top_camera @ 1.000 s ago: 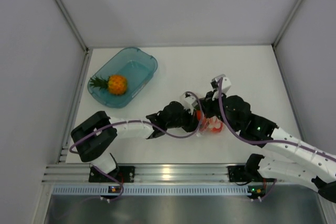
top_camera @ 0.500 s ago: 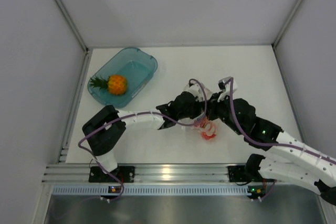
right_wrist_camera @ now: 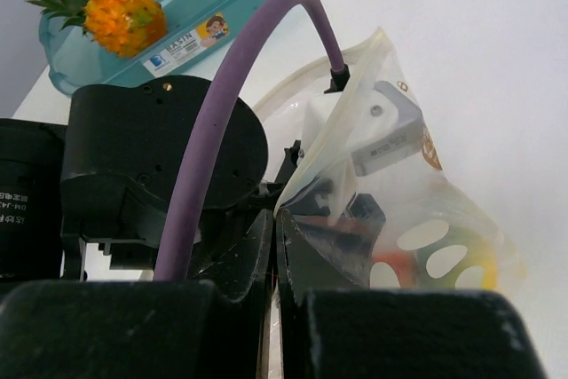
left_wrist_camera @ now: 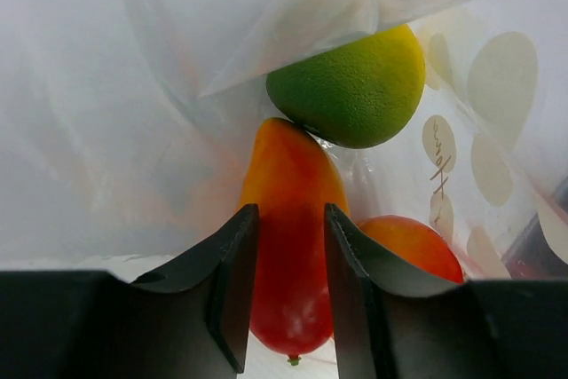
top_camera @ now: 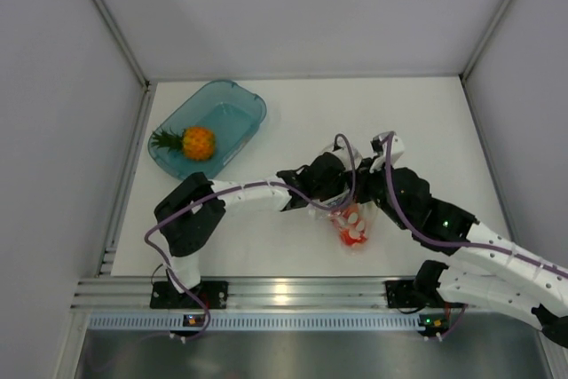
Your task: Open the zip-top bag and remove the fake food
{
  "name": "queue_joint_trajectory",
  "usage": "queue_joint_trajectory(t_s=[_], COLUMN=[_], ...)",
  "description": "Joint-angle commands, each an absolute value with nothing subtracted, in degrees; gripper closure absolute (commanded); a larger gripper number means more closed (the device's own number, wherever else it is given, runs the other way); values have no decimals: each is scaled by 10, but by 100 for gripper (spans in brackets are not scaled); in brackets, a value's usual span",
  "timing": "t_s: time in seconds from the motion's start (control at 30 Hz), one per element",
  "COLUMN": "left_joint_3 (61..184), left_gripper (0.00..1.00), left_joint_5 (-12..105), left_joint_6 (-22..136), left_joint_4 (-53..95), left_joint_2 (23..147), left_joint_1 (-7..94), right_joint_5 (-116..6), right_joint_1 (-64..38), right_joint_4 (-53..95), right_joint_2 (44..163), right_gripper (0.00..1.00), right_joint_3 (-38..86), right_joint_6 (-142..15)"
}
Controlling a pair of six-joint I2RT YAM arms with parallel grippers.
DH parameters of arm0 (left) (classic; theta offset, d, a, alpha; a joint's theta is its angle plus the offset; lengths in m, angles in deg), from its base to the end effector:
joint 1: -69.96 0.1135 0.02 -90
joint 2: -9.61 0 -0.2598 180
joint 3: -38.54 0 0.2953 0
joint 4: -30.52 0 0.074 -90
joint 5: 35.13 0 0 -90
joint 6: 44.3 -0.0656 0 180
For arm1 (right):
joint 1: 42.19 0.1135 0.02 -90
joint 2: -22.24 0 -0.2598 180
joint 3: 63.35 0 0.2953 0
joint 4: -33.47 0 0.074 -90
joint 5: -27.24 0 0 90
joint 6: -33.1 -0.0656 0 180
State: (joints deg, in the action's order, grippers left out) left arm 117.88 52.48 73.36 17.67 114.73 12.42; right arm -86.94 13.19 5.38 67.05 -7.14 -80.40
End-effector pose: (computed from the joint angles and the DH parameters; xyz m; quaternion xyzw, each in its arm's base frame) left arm 0.2460 -0.3919 0.1488 0.2410 0.8682 -0.3071 0.3063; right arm 0.1661 0.1932 0.3165 -0.0952 0.7886 0.2411 0.5576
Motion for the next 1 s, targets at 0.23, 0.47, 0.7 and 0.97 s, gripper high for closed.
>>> queue_joint_trajectory(t_s=[0.23, 0.47, 0.7, 0.97], left_joint_3=[1270, 1290, 1287, 1245], left_gripper=[48, 28, 100, 100], left_joint_5=[490, 485, 511, 493], left_joint_6=[651, 639, 663, 672], left_joint_4=[48, 9, 10, 89], left_joint_2=[1222, 1255, 1236, 1179], left_joint_1=[90, 77, 76, 76], right_joint_5=[-864, -866, -878, -955], right_joint_1=[137, 137, 137, 127], right_joint_4=[69, 72, 71, 45], right_joint_2=[693, 700, 706, 715], right_gripper=[100, 100, 100, 100], right_joint_3=[-64, -62, -61, -47], right_joint_6=[-785, -783, -780, -769])
